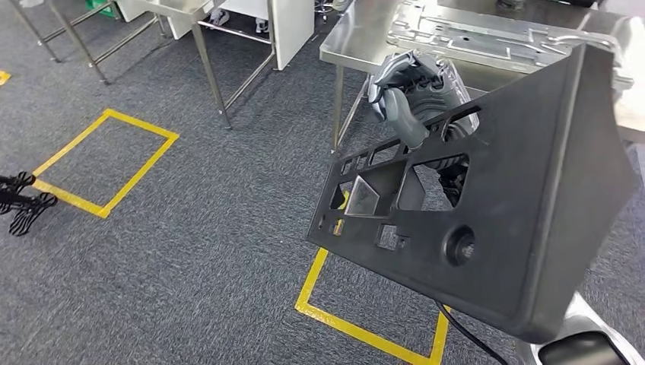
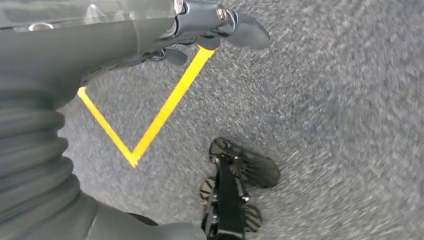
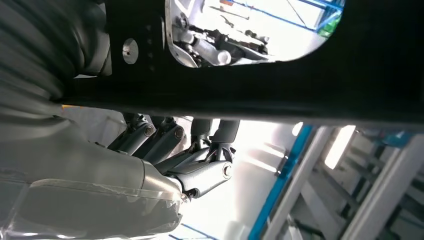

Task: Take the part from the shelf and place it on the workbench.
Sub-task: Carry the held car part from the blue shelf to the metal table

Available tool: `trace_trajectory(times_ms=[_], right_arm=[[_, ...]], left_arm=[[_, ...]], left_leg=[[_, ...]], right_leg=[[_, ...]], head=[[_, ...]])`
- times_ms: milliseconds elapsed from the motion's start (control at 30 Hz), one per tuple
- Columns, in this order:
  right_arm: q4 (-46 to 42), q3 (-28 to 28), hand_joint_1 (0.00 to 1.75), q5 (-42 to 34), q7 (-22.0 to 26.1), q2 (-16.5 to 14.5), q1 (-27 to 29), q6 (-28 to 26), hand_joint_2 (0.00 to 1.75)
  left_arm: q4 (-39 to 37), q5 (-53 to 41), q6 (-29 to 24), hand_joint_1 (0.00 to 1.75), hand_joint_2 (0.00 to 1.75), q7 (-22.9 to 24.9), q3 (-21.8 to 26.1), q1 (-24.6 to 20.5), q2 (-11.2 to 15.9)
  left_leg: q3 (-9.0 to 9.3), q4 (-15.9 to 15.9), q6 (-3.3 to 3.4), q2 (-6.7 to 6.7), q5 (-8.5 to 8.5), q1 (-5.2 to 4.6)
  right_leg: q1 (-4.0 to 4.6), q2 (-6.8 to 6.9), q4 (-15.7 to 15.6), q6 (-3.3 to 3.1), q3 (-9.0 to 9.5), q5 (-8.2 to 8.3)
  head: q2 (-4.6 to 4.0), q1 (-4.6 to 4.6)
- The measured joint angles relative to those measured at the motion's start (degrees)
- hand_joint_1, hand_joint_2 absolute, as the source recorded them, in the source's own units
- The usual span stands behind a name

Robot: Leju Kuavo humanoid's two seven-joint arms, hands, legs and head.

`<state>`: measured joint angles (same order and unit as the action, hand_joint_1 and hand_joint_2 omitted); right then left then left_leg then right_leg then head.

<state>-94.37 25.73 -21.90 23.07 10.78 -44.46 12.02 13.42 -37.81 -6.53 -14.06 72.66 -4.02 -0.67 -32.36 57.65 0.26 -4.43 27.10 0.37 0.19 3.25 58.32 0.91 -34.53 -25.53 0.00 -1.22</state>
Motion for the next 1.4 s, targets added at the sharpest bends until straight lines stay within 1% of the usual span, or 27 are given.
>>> trace_trajectory(times_ms=[33, 100, 167, 233, 267, 300, 333, 367, 400, 467, 533, 600, 633, 700, 767, 800, 833, 867, 900, 967, 1033, 1133, 1200, 1300, 1333, 1367, 1400], right_arm=[[0.0, 0.0, 1.75, 0.0, 0.0, 0.0, 0.0, 0.2, 1.75], [0.1, -0.1, 1.75, -0.1, 0.0, 0.0, -0.1, 0.3, 1.75], [0.2, -0.1, 1.75, -0.1, 0.0, -0.1, -0.3, 0.3, 1.75], [0.3, 0.0, 1.75, -0.1, 0.1, -0.3, -0.5, 0.3, 1.75], [0.3, 0.0, 1.75, -0.1, 0.0, -0.3, -0.4, 0.3, 1.75], [0.4, 0.1, 1.75, -0.1, 0.0, -0.4, -0.4, 0.3, 1.75], [0.5, 0.1, 1.75, -0.1, -0.1, -0.4, -0.3, 0.3, 1.75], [0.5, 0.1, 1.75, -0.1, -0.1, -0.4, -0.3, 0.3, 1.75], [0.5, 0.1, 1.75, -0.1, -0.2, -0.4, -0.4, 0.3, 1.75], [0.5, 0.1, 1.75, -0.1, -0.2, -0.4, -0.4, 0.3, 1.75], [0.5, 0.1, 1.75, -0.1, -0.2, -0.4, -0.4, 0.3, 1.75], [0.5, 0.0, 1.75, -0.1, -0.3, -0.4, -0.3, 0.3, 1.75], [0.5, 0.0, 1.75, -0.1, -0.3, -0.4, -0.3, 0.3, 1.75], [0.5, -0.1, 1.75, 0.3, -0.3, -0.3, -0.5, 0.1, 1.75], [0.6, -0.1, 1.75, 0.9, -0.4, -0.4, -0.6, -0.2, 1.75], [0.6, -0.1, 1.75, 1.2, -0.5, -0.4, -0.6, -0.3, 1.75], [0.7, 0.0, 1.75, 1.4, -0.5, -0.4, -0.5, -0.4, 1.75], [0.7, 0.0, 1.75, 1.5, -0.5, -0.4, -0.5, -0.5, 1.75], [0.8, 0.0, 1.75, 1.6, -0.5, -0.4, -0.5, -0.5, 1.75], [0.8, 0.0, 1.75, 1.7, -0.5, -0.3, -0.7, -0.6, 1.75], [0.7, 0.0, 1.75, 2.0, -0.3, -0.3, -0.8, -0.6, 1.75], [0.5, 0.0, 1.75, 2.7, 0.1, -0.4, -0.5, -0.7, 1.75], [0.2, -0.1, 1.75, 3.2, 0.4, -0.4, -0.3, -0.7, 1.75], [-0.1, -0.2, 1.75, 3.5, 0.6, -0.5, 0.3, -0.7, 1.75], [-0.1, -0.2, 1.75, 3.6, 0.6, -0.6, 0.6, -0.7, 1.75], [-0.1, -0.2, 1.75, 3.7, 0.6, -0.6, 0.9, -0.6, 1.75], [-0.1, -0.2, 1.75, 3.9, 0.6, -0.6, 1.0, -0.6, 1.75]], left_arm=[[0.0, -0.3, 0.3, 0.0, 1.75, 0.0, -0.1, 0.0, 0.0], [0.0, -0.7, 0.6, 0.0, 1.75, 0.0, -0.3, -0.1, 0.0], [0.0, -0.9, 0.8, 0.0, 1.75, 0.0, -0.6, -0.2, 0.0], [0.0, -0.9, 0.9, 0.0, 1.75, 0.0, -0.7, -0.1, 0.0], [0.0, -1.0, 0.9, 0.0, 1.75, -0.1, -0.8, -0.1, 0.0], [0.0, -1.0, 1.0, 0.0, 1.75, -0.2, -0.8, 0.0, 0.0], [0.0, -1.0, 1.1, 0.0, 1.75, -0.3, -0.9, 0.1, 0.0], [0.0, -1.0, 1.2, 0.0, 1.75, -0.3, -1.0, 0.1, 0.0], [0.0, -1.1, 1.3, 0.0, 1.75, -0.5, -1.0, 0.1, 0.1], [0.0, -1.3, 1.8, 0.0, 1.75, -0.9, -1.2, 0.1, 0.1], [0.0, -1.4, 2.1, 0.0, 1.75, -1.2, -1.3, 0.1, 0.2], [0.0, -1.6, 2.3, 0.0, 1.75, -1.5, -1.4, 0.0, 0.2], [0.0, -1.6, 2.6, 0.0, 1.75, -1.6, -1.5, 0.0, 0.2], [0.0, -1.6, 3.2, 0.0, 1.75, -1.7, -1.5, -0.2, 0.2], [0.0, -1.4, 3.7, 0.0, 1.75, -1.8, -1.5, -0.1, 0.2], [0.0, -1.4, 3.9, 0.0, 1.75, -1.8, -1.5, -0.1, 0.3], [0.0, -1.3, 4.0, 0.0, 1.75, -1.8, -1.5, -0.1, 0.3], [0.0, -1.3, 4.1, 0.0, 1.75, -1.8, -1.5, 0.0, 0.3], [0.0, -1.3, 4.1, 0.0, 1.75, -1.8, -1.5, 0.0, 0.3], [0.0, -1.3, 4.4, 0.0, 1.75, -1.9, -1.5, -0.1, 0.3], [0.0, -1.3, 4.8, 0.0, 1.75, -2.1, -1.5, -0.2, 0.3], [0.0, -1.4, 5.0, 0.0, 1.75, -2.2, -1.5, -0.2, 0.4], [0.0, -1.6, 5.1, 0.0, 1.75, -2.3, -1.6, -0.1, 0.4], [0.0, -1.7, 5.1, 0.0, 1.75, -2.3, -1.5, 0.1, 0.5], [0.0, -1.7, 5.1, 0.0, 1.75, -2.3, -1.5, 0.1, 0.5], [0.0, -1.7, 5.1, 0.0, 1.75, -2.3, -1.5, 0.2, 0.5], [0.0, -1.7, 5.1, 0.0, 1.75, -2.4, -1.5, 0.3, 0.5]], left_leg=[[0.09, 0.0, -0.26, -0.49, 0.09, -0.12], [0.32, 0.0, -0.83, -1.13, 0.34, -0.14], [-0.38, 2.0, -1.37, 0.5, 1.98, 0.02], [-3.31, 8.6, -1.71, 3.01, 5.61, 0.24], [-5.28, 12.8, -1.83, 3.62, 7.36, 0.28], [-6.86, 16.0, -1.93, 3.87, 8.3, 0.3], [-7.62, 17.3, -1.98, 3.97, 8.11, 0.33], [-7.25, 16.1, -1.99, 4.04, 6.76, 0.4], [-5.83, 12.8, -1.96, 4.33, 4.54, 0.52], [-2.28, 4.7, -1.8, 6.5, 0.92, 0.89], [-0.68, 1.2, -1.41, 8.35, 0.14, 1.02], [-0.59, 0.9, -0.74, 7.85, 0.13, 0.87], [-0.51, 0.7, -0.33, 7.26, -0.04, 0.85], [-0.36, 0.1, 0.43, 6.16, -0.38, 0.94], [-0.4, 0.0, 0.8, 5.21, -0.44, 0.8], [-0.47, 0.0, 0.85, 4.76, -0.43, 0.72], [-0.51, 0.1, 0.87, 4.38, -0.41, 0.66], [-0.51, 0.1, 0.88, 4.08, -0.4, 0.61], [-0.45, 0.1, 0.86, 3.88, -0.36, 0.55], [-0.29, 0.1, 0.74, 3.61, -0.23, 0.36], [-0.26, 0.1, 0.33, 3.41, -0.1, 0.21], [-0.02, -0.1, -0.61, 3.2, 0.1, 0.26], [-0.78, 2.1, -1.12, 3.45, 1.5, 0.28], [-6.26, 12.8, -1.58, 3.91, 5.9, 0.35], [-8.02, 15.6, -1.69, 3.92, 6.39, 0.35], [-8.89, 16.4, -1.76, 3.92, 5.74, 0.36], [-8.54, 14.8, -1.74, 3.93, 3.9, 0.37]], right_leg=[[0.22, 0.05, -0.6, -0.3, 0.17, -0.06], [0.04, -1.18, -0.8, -0.79, 0.12, 0.22], [-0.38, -2.24, -1.4, -1.38, 0.33, 0.6], [-0.55, -3.3, -1.6, -1.73, 0.43, 0.78], [-0.53, -3.89, -1.5, -1.79, 0.39, 0.79], [-0.52, -4.51, -1.5, -1.81, 0.38, 0.78], [-0.53, -5.16, -1.4, -1.8, 0.37, 0.76], [-0.54, -5.83, -1.2, -1.75, 0.38, 0.72], [-0.57, -6.49, -1.1, -1.64, 0.4, 0.65], [-0.58, -7.75, -0.7, -1.22, 0.29, 0.44], [-0.62, -8.88, -0.3, -0.56, -0.18, 0.48], [-0.8, -9.98, -0.4, 0.21, -0.6, 0.78], [-0.86, -9.81, -0.3, 0.53, -0.75, 0.69], [-0.76, -7.51, 2.4, 1.05, -2.09, -1.1], [-0.78, -4.62, 9.6, 1.43, -5.42, -4.76], [-0.86, -4.03, 13.3, 1.56, -7.15, -6.17], [-0.93, -3.75, 15.6, 1.61, -8.17, -6.67], [-0.96, -3.64, 15.7, 1.54, -8.09, -6.09], [-0.92, -3.58, 13.3, 1.34, -6.78, -4.53], [-0.56, -3.14, 5.0, 0.49, -2.34, -1.14], [-0.07, -2.58, -0.2, -0.3, 0.3, 0.04], [0.01, -2.59, -1.2, -0.95, 0.79, -0.09], [-0.35, -2.74, -2.0, -1.46, 1.55, 0.04], [-0.36, -3.03, -2.3, -2.04, 2.29, -0.31], [-0.32, -3.18, -2.2, -2.09, 2.46, -0.54], [-0.31, -3.38, -2.1, -2.07, 2.7, -0.84], [-0.32, -3.58, -1.9, -1.98, 3.01, -1.19]], head=[[0.0, 0.03], [0.0, 0.02], [0.0, 0.07], [0.0, 0.23], [0.0, 0.32], [0.0, 0.36], [0.0, 0.37], [0.0, 0.39], [0.0, 0.39], [0.0, 0.37], [0.01, 0.36], [0.01, 0.37], [0.0, 0.35], [0.0, 0.0], [0.0, -0.37], [0.0, -0.37], [0.0, -0.39], [0.0, -0.4], [0.0, -0.4], [0.0, -0.39], [0.0, -0.35], [0.01, -0.33], [0.01, -0.21], [0.0, 0.09], [0.0, 0.11], [0.0, 0.11], [0.0, 0.14]])
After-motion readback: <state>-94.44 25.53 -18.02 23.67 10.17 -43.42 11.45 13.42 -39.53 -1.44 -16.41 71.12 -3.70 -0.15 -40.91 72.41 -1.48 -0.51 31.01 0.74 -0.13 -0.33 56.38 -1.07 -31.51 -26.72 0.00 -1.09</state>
